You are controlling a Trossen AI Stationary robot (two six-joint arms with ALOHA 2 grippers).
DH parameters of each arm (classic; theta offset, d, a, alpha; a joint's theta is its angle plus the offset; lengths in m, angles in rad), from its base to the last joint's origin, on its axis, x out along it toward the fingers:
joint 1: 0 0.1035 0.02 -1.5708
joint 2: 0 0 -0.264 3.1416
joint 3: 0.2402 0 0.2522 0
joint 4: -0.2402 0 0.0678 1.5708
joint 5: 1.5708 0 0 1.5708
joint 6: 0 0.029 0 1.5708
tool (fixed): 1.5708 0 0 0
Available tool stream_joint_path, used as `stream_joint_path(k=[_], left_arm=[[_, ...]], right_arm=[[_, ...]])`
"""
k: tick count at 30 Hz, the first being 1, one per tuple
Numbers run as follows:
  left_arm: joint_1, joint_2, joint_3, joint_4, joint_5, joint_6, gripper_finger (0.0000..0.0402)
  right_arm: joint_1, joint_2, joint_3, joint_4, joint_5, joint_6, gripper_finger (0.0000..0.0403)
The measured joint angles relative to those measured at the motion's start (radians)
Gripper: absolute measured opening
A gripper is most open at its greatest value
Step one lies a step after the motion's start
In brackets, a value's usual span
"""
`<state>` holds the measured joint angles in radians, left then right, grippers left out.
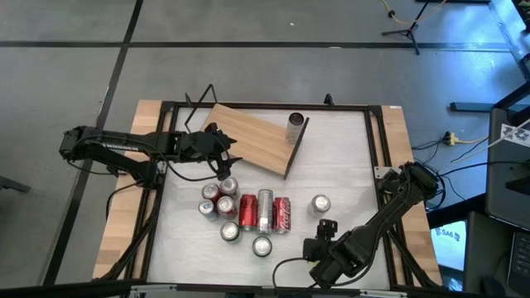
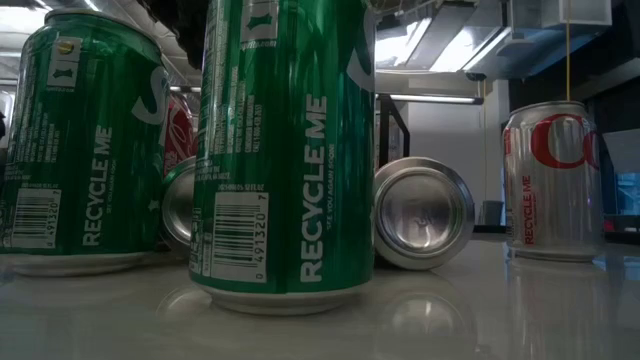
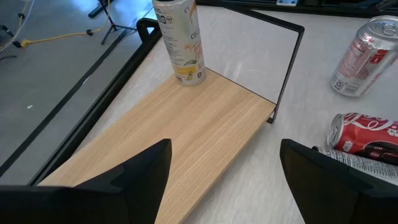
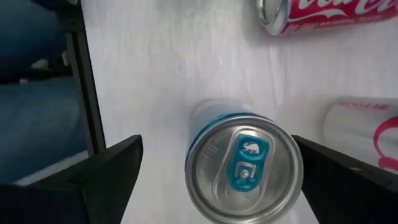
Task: Place canned beverage on shelf
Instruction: Put the right blue soda can on the shelf
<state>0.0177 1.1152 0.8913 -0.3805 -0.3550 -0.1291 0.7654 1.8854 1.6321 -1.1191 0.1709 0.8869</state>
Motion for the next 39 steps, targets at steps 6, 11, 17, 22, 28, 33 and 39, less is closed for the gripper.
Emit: stream_joint_path(k=[6,11,17,22,28,33,39], left_arm=[[0.0,0.0,0.0,0.0,0.0,0.0,0.0288],[0.0,0.0,0.0,0.0,0.0,0.0,0.0288],[0.0,0.0,0.0,0.0,0.0,0.0,0.0288],[0.0,0.0,0.0,0.0,0.0,0.0,0.0287],[0.0,0.0,0.0,0.0,0.0,0.001,0.0287],[0.0,0.0,0.0,0.0,0.0,0.001,0.0287],[0.0,0.0,0.0,-0.001,0.0,0.001,0.0287]], right_arm=[[0.0,0.0,0.0,-0.001,0.073,0.124,0.039],[0.0,0.0,0.0,-0.008,0.088,0.275,0.039],[0.0,0.0,0.0,-0.008,0.087,0.387,0.039],[0.0,0.0,0.0,-0.022,0.081,0.409,0.039],[0.0,0.007,0.0,-0.055,0.054,0.42,0.039],[0.001,0.026,0.001,-0.056,0.032,0.417,0.039],[0.0,0.025,0.001,-0.053,0.029,0.416,0.039]])
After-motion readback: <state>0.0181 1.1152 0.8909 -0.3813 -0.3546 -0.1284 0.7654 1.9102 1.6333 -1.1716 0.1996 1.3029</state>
